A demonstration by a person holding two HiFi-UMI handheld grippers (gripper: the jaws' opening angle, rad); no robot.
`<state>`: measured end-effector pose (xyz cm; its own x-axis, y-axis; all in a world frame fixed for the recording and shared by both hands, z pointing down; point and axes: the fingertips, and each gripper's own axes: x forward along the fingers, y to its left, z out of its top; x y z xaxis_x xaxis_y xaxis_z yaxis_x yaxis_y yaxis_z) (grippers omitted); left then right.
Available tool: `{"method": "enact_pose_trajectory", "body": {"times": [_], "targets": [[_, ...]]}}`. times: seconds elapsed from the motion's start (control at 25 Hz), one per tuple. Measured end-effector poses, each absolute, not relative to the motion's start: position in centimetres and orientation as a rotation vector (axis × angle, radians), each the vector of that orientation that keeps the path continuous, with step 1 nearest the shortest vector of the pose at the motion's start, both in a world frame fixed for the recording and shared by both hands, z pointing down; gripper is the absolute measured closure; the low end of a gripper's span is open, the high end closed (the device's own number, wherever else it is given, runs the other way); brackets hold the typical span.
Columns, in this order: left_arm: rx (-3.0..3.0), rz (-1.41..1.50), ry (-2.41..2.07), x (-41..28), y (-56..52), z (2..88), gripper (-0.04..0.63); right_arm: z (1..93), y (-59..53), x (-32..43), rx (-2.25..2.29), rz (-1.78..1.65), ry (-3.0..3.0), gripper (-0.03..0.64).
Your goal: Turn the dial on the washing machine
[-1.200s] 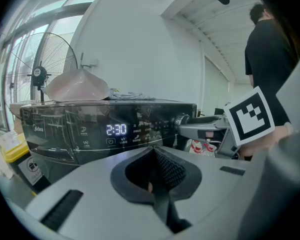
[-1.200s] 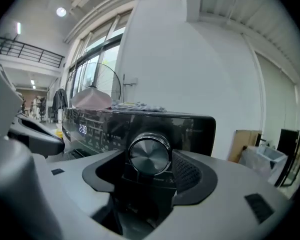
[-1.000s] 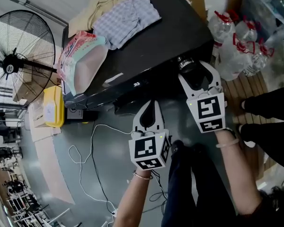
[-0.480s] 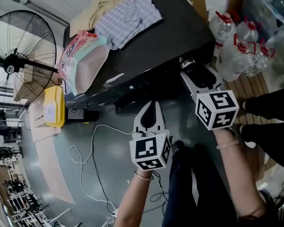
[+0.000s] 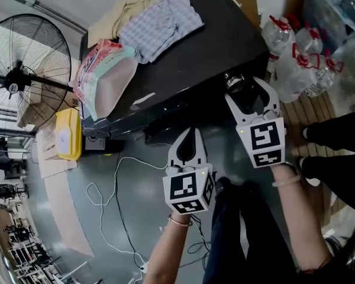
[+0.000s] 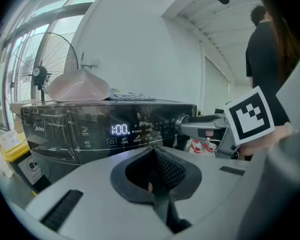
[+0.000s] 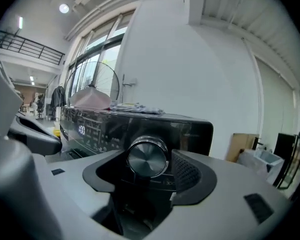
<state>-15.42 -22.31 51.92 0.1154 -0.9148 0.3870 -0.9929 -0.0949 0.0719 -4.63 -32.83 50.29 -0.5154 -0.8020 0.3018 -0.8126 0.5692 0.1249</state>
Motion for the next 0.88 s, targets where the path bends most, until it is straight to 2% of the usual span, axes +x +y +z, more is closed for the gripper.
{"method": "enact_pose_trajectory", "body": {"times": [0.24,0.88], "targets": [[2.082,0.343,-1.873,-15.6,-22.4,51.9,0.580,50.5,-32.8,-4.7,1.322,0.031,-2.470,0.337],[2.074,0.330,-1.884,-15.8,-22.2,51.3,0.581,50.8,-33.3,-3.6,1.433,0.534,-2.595,0.334]]}}
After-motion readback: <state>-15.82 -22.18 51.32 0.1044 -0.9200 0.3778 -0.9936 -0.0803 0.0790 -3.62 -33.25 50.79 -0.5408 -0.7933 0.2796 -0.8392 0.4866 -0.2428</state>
